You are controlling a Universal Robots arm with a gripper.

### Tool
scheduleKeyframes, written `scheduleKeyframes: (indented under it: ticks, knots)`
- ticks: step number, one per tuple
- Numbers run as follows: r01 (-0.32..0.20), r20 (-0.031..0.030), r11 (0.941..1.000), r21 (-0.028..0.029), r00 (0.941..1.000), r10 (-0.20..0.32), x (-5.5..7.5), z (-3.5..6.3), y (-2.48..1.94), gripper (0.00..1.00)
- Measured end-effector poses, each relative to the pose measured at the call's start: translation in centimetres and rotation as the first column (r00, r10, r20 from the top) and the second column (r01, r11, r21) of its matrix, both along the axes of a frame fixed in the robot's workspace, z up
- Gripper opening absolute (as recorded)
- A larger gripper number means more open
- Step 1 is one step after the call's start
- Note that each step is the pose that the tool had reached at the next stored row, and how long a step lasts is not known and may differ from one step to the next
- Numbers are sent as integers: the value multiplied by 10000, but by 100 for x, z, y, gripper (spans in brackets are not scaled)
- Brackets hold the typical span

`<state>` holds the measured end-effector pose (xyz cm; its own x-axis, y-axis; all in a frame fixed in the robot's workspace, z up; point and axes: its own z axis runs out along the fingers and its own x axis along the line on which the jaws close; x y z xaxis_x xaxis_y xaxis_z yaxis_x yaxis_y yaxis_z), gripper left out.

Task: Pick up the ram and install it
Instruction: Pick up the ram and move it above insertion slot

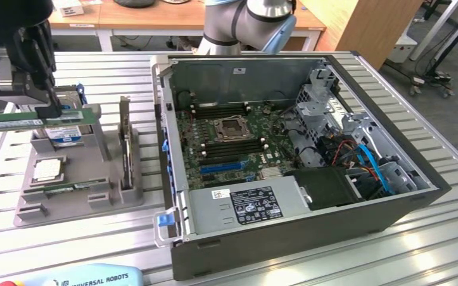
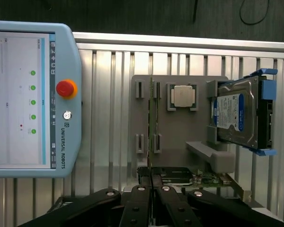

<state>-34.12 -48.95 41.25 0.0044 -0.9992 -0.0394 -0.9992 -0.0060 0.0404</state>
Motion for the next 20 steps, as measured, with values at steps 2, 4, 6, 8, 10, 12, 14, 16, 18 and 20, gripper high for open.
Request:
scheduleKeyframes:
  ticks: [2,4,6,8,10,12,14,16,18,20]
  knots:
    - [-1,1,10000,-1,10000,1,43,0,0,12]
    - [0,1,10000,0,10000,0,91,0,0,12]
    - [-1,1,10000,1,10000,1,141,0,0,12]
    - [-2,0,10000,0,10000,2,190,0,0,12]
    - [-1,0,10000,0,10000,1,234,0,0,12]
    - [0,1,10000,0,10000,0,277,0,0,12]
    - [-1,1,10000,0,10000,1,325,0,0,12]
    - [0,0,10000,0,10000,0,376,0,0,12]
    - [-2,0,10000,-1,10000,2,431,0,0,12]
    - [-2,0,10000,-1,10000,2,494,0,0,12]
